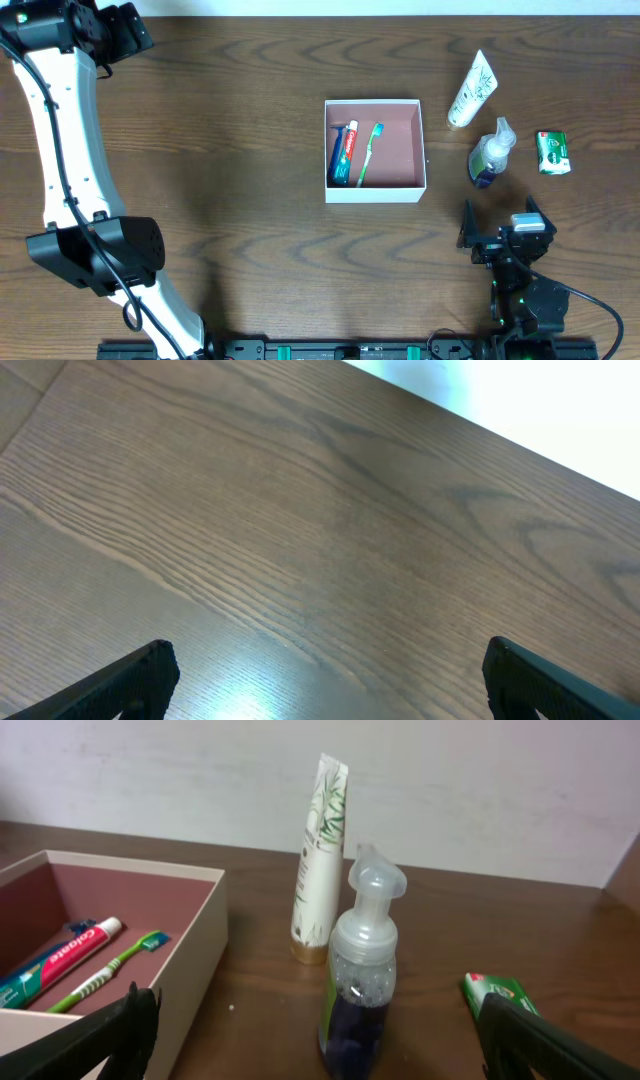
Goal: Pack container
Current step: 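Open left gripper and raise left arm away from the box, then raise right arm and move right gripper toward the green soap box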
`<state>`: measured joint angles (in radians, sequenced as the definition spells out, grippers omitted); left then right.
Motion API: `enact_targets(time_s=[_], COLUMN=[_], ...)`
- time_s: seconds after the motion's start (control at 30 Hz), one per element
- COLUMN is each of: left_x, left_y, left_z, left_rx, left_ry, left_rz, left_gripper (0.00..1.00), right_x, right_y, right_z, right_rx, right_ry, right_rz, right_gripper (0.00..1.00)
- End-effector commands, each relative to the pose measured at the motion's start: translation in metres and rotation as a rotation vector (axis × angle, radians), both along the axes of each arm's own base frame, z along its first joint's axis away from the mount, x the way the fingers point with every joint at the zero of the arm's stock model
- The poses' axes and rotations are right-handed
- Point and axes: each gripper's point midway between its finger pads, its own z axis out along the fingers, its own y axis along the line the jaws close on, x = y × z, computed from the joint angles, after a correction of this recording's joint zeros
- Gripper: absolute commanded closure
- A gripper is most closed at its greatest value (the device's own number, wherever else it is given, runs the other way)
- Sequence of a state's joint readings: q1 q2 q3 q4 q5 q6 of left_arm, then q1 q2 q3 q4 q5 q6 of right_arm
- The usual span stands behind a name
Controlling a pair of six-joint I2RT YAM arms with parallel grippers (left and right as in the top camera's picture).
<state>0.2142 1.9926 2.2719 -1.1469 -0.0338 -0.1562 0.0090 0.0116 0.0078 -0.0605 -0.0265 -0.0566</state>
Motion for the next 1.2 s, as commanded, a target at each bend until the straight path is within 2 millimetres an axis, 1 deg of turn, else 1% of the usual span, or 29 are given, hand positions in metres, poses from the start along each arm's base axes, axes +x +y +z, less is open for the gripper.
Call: enact_targets(time_s=[0.0,0.07,0.13,0.17,0.27,0.37,0.43,0.57,0.63,0.7,0.77,0.83,0.9,1.0,1.1,1.17], left_x=[-0.001,-0.001,-0.001,-0.001,-0.001,-0.001,-0.001,-0.001,-0.001,-0.001,-0.001,-0.001,-0.001,-0.001,-0.001,-0.001], left_y=[0.003,0.003,0.003,0.003,0.003,0.003,0.003,0.003,0.003,0.003,0.003,0.003,0.003,0.003,0.003,0.003], left_z=[-0.002,-0.002,-0.002,-0.002,-0.002,-0.002,-0.002,-0.002,-0.002,-0.002,-0.002,-0.002,-0.002,-0.002,-0.002,-0.002], left_rx=[0.011,0.011,0.011,0.011,0.011,0.011,0.011,0.011,0.011,0.011,0.011,0.011,0.011,0.011,0.011,0.011], left_ry=[0.011,0.011,0.011,0.011,0.011,0.011,0.011,0.011,0.011,0.011,0.011,0.011,0.011,0.011,0.011,0.011], left_rz=[0.005,0.005,0.005,0.005,0.005,0.005,0.005,0.005,0.005,0.005,0.005,0.005,0.005,0.005,0.005,0.005], left_gripper=[0.02,0.02,0.02,0.02,0.02,0.02,0.02,0.02,0.02,0.02,0.02,0.02,0.02,0.02,0.02,0.02], right_x=[0.000,0.000,-0.004,-0.009,-0.025,-0.041,-0.049,-0.070,-0.075,-0.075,-0.070,-0.063,-0.054,-0.037,-0.022,-0.012], right_y=[0.005,0.005,0.004,0.001,-0.006,-0.007,-0.008,-0.021,-0.032,-0.047,-0.062,-0.078,-0.089,-0.097,-0.103,-0.109], right_z=[0.006,0.029,0.061,0.080,0.125,0.156,0.174,0.224,0.246,0.262,0.268,0.267,0.260,0.239,0.223,0.216], right_rx=[0.000,0.001,-0.002,-0.007,-0.021,-0.034,-0.073,-0.188,-0.215,-0.210,-0.217,-0.219,-0.238,-0.313,-0.345,-0.320], right_ry=[-0.027,-0.121,-0.254,-0.332,-0.526,-0.640,-0.672,-0.692,-0.637,-0.518,-0.378,-0.189,0.004,0.321,0.563,0.677], right_rz=[0.023,0.022,0.015,0.001,-0.046,-0.057,-0.072,-0.185,-0.252,-0.330,-0.401,-0.476,-0.527,-0.548,-0.524,-0.503], right_gripper=[0.01,0.01,0.01,0.01,0.01,0.01,0.01,0.01,0.01,0.01,0.01,0.01,0.01,0.01,0.01,0.01])
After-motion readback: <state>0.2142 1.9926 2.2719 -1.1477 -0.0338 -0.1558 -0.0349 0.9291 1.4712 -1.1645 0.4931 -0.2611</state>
